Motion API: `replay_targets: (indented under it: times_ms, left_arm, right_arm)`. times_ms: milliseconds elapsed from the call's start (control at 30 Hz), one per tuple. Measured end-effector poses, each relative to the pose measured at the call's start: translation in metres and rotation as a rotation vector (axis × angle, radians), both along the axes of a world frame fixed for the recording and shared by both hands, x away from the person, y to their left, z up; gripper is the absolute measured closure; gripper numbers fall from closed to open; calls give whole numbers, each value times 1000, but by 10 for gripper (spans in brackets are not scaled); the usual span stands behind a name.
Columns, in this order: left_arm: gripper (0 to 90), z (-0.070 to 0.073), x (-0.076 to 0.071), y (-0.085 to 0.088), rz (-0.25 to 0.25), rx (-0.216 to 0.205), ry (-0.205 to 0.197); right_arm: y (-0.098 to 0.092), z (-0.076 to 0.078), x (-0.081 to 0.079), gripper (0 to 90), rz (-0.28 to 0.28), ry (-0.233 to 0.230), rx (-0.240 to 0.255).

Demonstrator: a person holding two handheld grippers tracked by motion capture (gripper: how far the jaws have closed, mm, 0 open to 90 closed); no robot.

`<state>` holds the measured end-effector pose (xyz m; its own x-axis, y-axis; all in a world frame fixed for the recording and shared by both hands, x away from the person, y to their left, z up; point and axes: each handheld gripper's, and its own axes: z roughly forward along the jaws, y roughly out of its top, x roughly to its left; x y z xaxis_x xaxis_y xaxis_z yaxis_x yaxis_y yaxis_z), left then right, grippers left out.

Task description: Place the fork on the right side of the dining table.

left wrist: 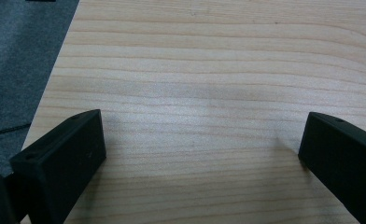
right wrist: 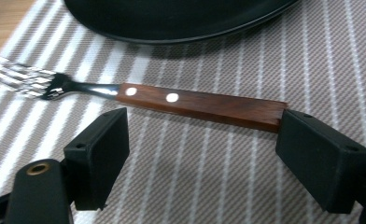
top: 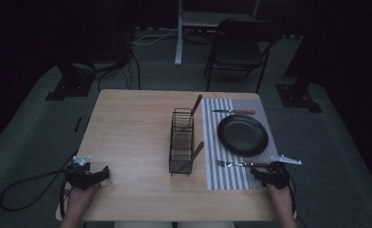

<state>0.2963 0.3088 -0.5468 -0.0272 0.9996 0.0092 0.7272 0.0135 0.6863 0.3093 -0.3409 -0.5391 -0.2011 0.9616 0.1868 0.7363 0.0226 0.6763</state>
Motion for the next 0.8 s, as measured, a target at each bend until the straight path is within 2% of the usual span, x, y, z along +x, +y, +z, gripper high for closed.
replay_targets:
  times_ms: [267,467,633,800]
  left_arm:
    - [8,0,0,0,-1,1,0]
    - [8,0,0,0,0,0,0]
    - [8,0,0,0,0,0,0]
    - [8,0,0,0,0,0,0]
  right_arm:
    - [-4,-2,7,172,-8,-27,-24]
    - [3,3,-9,149,-20,-63,-49]
    - [10,2,-23,140,-1,-70,-66]
    - [19,-1,-35,130,-18,-85,-91]
